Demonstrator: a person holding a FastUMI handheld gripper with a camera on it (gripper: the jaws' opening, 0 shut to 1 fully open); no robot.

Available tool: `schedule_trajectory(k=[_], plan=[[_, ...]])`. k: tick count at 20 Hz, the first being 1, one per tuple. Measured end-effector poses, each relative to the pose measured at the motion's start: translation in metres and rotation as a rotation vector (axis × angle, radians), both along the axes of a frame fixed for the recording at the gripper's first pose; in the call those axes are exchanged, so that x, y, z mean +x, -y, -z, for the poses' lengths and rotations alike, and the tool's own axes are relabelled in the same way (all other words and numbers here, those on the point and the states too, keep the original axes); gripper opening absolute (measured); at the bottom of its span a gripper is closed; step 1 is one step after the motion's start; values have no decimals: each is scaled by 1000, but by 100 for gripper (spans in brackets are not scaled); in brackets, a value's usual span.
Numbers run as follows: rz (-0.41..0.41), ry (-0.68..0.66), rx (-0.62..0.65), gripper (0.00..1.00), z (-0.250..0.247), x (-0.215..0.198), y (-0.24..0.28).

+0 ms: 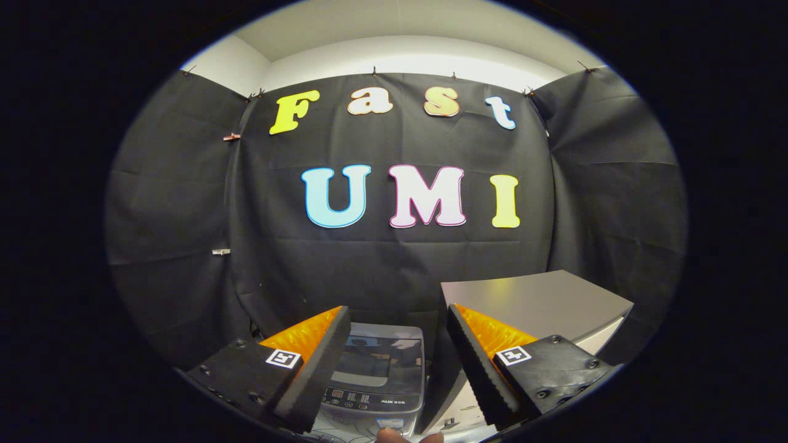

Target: Put the clothes into the washing machine and then close the washing machine lid.

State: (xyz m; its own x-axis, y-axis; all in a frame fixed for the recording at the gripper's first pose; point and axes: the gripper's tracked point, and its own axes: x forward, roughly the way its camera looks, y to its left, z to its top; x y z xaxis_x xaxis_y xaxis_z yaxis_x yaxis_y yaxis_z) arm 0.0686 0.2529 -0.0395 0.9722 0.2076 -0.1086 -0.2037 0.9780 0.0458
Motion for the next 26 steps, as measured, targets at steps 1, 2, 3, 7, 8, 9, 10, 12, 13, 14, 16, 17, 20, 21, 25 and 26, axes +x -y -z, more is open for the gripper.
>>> schedule_trajectory(k=[1,2,3,7,8,9,10,12,13,14,16,17,20,21,25,26], plan=[[-7,14,1,99,-6,-11,1],[-6,26,-1,99,-9,-21,5],[2,38,7,99,-12,-29,11],[0,46,74,99,-19,-65,25],[-4,60,70,99,-22,-71,30],[-13,74,59,99,-27,-76,34],[-16,83,51,99,-31,-81,38],[-9,90,24,99,-31,-84,51],[0,92,20,99,-31,-87,57],[13,94,26,99,-32,-89,64],[35,103,40,99,-35,-88,72],[46,108,43,99,-36,-88,76],[81,124,34,99,-38,-86,91],[93,125,26,99,-37,-84,95],[108,118,16,99,-33,-83,100],[111,110,16,99,-30,-82,102]])
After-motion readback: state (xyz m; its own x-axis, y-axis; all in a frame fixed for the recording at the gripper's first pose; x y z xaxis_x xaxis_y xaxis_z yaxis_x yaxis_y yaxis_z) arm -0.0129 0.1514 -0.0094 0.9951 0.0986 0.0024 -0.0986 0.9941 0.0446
